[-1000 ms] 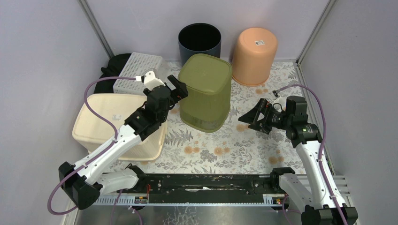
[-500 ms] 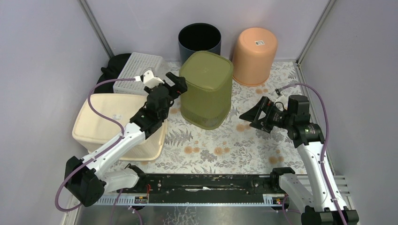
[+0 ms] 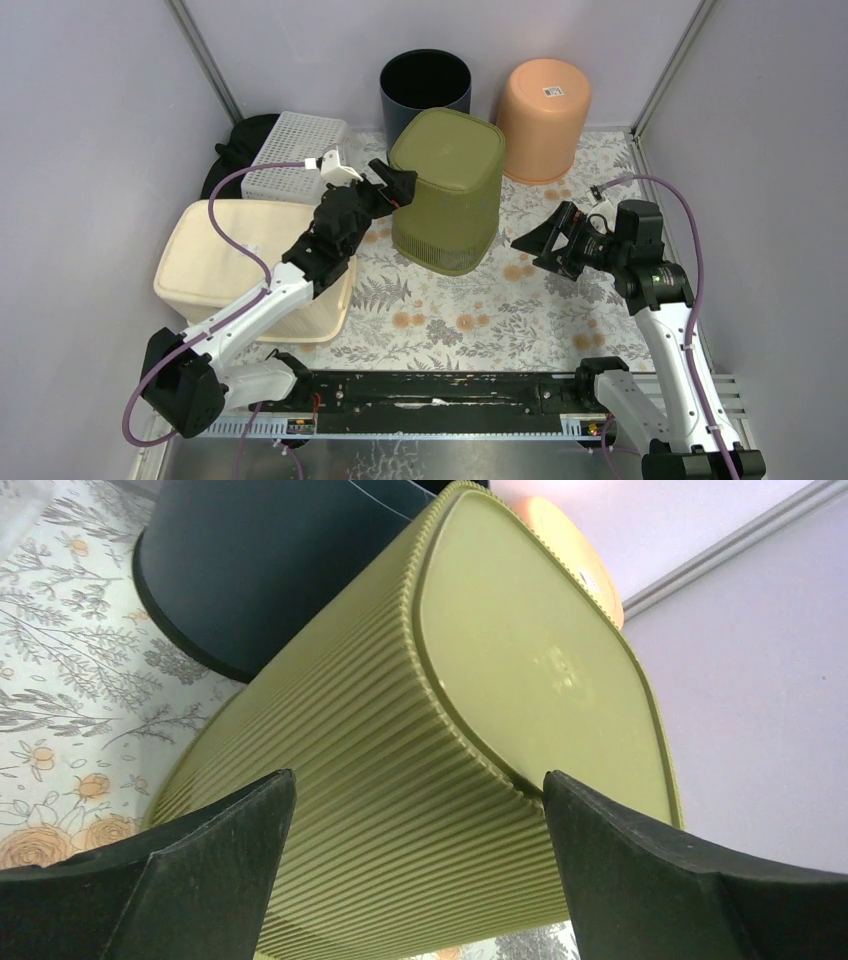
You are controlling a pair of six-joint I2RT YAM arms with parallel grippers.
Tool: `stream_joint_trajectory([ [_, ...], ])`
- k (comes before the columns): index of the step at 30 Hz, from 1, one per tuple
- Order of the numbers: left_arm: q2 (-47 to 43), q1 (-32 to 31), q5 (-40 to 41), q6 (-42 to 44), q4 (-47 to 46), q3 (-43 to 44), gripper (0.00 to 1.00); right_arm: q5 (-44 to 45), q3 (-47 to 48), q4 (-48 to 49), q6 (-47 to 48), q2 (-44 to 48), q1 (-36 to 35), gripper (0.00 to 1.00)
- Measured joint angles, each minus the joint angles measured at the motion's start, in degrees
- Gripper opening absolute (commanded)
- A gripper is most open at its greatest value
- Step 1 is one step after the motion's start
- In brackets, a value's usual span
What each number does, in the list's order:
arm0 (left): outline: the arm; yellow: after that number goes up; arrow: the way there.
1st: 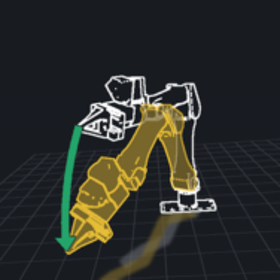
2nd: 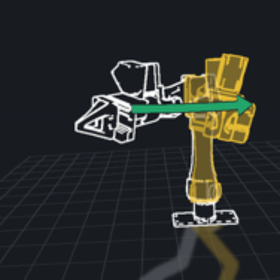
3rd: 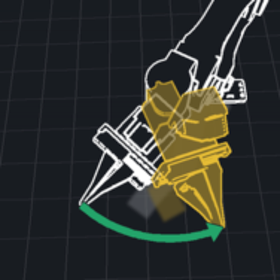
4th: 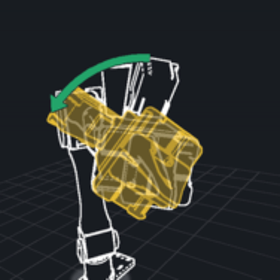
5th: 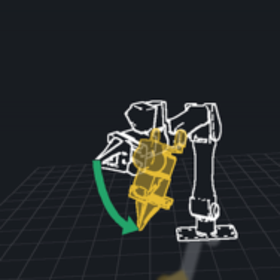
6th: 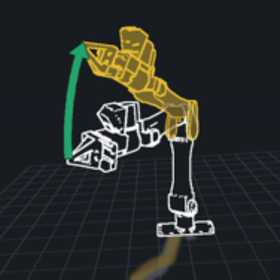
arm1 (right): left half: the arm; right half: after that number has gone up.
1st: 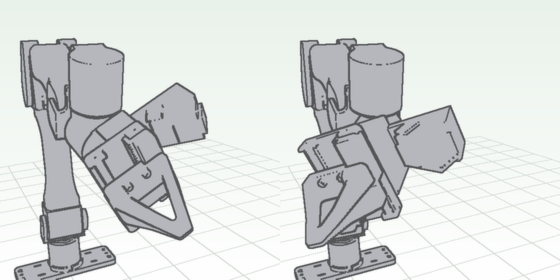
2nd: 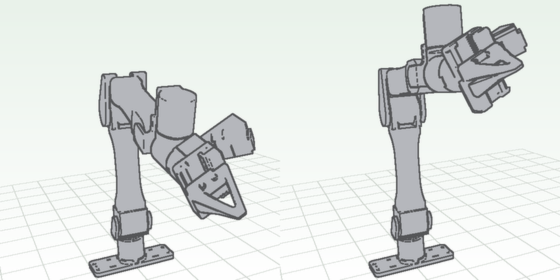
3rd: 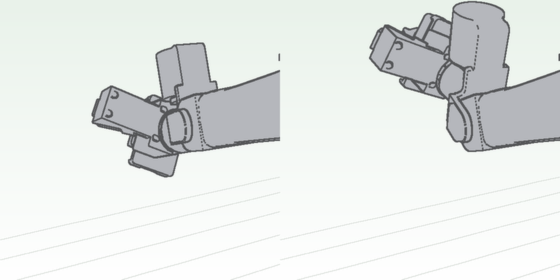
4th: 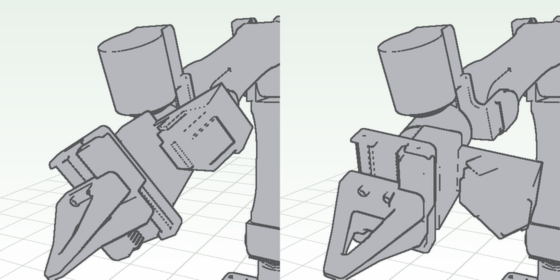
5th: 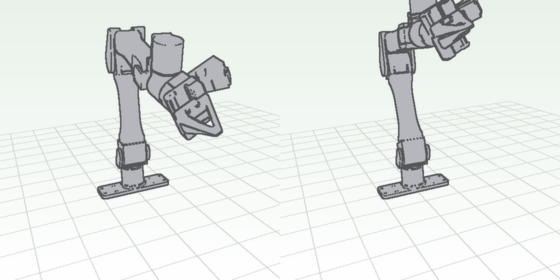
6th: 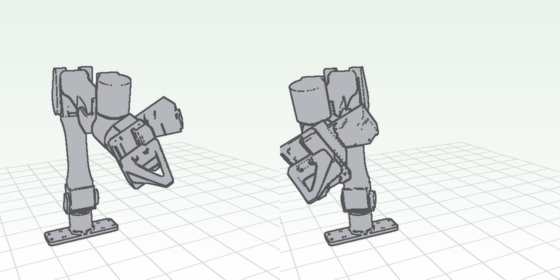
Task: Turn the large container upside down
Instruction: Move the container to the corner of the board.
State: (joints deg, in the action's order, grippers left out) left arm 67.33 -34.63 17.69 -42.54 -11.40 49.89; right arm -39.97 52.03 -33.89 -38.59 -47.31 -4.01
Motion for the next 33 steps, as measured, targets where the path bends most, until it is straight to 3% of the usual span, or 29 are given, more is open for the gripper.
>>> stream_joint_trajectory([
  [14,0.83,0.02,-5.84,-0.24,-1.4,-0.04,1.0,0.7,1.62,0.28,-0.44,1.64,0.0,1.0],
  [24,2.36,0.0,-8.79,-0.22,-1.95,0.92,1.0,9.2,6.88,-6.58,2.97,2.86,0.0,1.0],
  [33,4.0,-1.11,-8.98,-0.2,-1.95,2.32,1.0,10.56,7.34,-7.85,3.91,4.31,0.0,1.0],
])
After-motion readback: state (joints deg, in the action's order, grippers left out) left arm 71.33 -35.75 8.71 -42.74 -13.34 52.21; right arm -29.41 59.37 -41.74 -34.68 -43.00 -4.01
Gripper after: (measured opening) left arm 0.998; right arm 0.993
